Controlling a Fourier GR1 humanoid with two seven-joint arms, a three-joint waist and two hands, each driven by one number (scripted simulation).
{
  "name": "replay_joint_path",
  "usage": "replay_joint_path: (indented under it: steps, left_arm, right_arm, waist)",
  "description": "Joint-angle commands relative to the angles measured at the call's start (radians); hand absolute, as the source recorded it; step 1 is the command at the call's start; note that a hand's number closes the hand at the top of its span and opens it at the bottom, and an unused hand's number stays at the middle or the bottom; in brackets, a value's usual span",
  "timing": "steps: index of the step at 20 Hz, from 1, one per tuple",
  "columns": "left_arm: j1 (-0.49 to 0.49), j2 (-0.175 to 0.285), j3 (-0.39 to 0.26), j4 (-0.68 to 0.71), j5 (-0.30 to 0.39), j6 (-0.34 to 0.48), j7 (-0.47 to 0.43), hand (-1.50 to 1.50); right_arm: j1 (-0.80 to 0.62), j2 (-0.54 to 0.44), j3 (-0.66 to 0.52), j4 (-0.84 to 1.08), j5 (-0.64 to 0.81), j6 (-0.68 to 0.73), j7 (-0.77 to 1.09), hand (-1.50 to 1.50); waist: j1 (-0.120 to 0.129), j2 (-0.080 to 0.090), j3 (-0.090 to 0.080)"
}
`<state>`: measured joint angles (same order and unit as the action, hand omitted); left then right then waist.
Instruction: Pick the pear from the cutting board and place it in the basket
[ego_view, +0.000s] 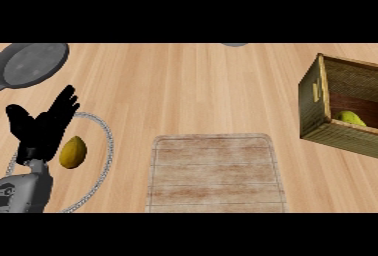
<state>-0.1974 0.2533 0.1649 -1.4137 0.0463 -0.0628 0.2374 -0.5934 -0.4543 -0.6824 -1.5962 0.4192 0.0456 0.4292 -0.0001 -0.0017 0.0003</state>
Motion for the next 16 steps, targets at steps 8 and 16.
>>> replay_joint_path:
  steps: [8, 16]
  left_arm:
    - [0.005, -0.006, 0.004, 0.021, -0.015, 0.007, -0.027, 0.0]
    - [0.013, -0.001, 0.012, -0.047, 0.028, -0.019, 0.03, 0.0]
  right_arm:
    - [0.117, -0.274, -0.392, 0.224, -0.407, 0.234, -0.018, -1.5]
    - [0.381, -0.461, -0.544, 0.569, -0.503, 0.555, -0.305, -1.5]
  waist:
    - [-0.021, -0.001, 0.0]
    - [-0.015, 0.001, 0.002]
